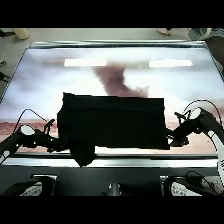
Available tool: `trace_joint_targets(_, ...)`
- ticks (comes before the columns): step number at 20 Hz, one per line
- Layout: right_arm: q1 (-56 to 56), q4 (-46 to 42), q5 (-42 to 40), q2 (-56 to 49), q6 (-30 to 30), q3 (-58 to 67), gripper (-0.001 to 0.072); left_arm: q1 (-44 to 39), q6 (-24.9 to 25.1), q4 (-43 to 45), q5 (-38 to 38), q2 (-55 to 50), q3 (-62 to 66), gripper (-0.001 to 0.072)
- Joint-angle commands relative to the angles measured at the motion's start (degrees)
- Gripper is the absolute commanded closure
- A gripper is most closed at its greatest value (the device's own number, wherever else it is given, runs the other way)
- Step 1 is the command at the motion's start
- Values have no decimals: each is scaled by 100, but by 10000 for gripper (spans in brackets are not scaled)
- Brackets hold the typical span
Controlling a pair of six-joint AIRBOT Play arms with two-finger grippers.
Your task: Fold the shirts.
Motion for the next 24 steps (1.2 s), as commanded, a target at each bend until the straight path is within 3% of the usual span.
trace_joint_targets(1, 7, 352, -468, -72, -22, -291, 232, 0, 26, 26, 125, 105, 26, 679)
trace_joint_targets(2, 7, 385, -468, -79, -20, -323, 320, 0, 57, 26, 125, 111, 63, 680)
trace_joint_targets(3, 7, 385, -411, -79, -20, -328, 575, 2, 96, 28, 125, 120, 118, 680)
trace_joint_targets(4, 7, 385, -302, -76, -28, -310, 694, 11, 170, 28, 120, 140, 214, 680)
trace_joint_targets(7, 7, 348, 35, 103, -518, 164, 695, 9, 345, 72, -129, 332, 1019, 684)
trace_joint_targets(11, 81, 496, -192, 273, -151, 1585, 698, -7, 31, 227, -129, 223, 2551, 686)
trace_joint_targets(15, 557, 232, -1335, -577, 343, 2588, 697, -175, 22, 243, 175, -1202, 4013, 685)
trace_joint_targets(22, 597, 151, -1606, -2181, 710, 3707, 693, -275, -597, 240, -420, -3960, 6581, 667)
trace_joint_targets(23, 597, 232, -1591, -2310, 732, 3707, 656, -284, -713, 229, -444, -4140, 6649, 528)
trace_joint_targets(24, 595, 328, -1596, -2378, 654, 3707, 319, -282, -728, 175, -450, -4216, 6653, 221)
